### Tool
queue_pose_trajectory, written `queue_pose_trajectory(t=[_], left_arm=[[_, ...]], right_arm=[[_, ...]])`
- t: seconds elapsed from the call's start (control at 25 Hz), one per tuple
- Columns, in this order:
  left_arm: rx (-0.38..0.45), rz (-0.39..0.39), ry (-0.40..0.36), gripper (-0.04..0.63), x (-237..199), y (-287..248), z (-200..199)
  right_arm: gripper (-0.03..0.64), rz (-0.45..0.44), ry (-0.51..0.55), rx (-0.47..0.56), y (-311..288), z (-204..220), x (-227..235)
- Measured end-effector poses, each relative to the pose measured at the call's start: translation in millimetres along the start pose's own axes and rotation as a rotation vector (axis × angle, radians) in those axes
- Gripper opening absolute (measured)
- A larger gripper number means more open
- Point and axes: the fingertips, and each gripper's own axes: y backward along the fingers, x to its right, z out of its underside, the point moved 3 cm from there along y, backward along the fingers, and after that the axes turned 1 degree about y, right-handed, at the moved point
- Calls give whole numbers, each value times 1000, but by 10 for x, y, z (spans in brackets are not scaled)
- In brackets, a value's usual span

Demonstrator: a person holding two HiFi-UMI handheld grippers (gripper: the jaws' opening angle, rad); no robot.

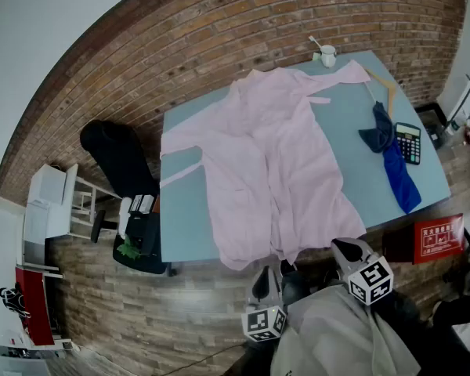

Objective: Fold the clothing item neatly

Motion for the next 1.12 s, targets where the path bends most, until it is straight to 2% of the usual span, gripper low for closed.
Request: queue_pose_trajectory(t=[0.36, 0.52, 0.6, 0.84, 1.12], left_arm=[[6, -21, 15, 7, -40, 17, 34], [4, -12, -6, 8, 4, -23, 33], [6, -8, -25, 8, 31, -52, 16], [57, 15, -73, 8, 35, -315, -246], [56, 71, -78, 12, -251, -858, -564]], right_arm=[[0, -30, 17, 1, -39, 1, -39], [0, -32, -45, 64, -2, -72, 2], [0, -16, -58, 95, 28, -117, 47], [0, 26, 55, 139, -43, -320, 169], [0, 99, -25, 134, -459, -562, 379]])
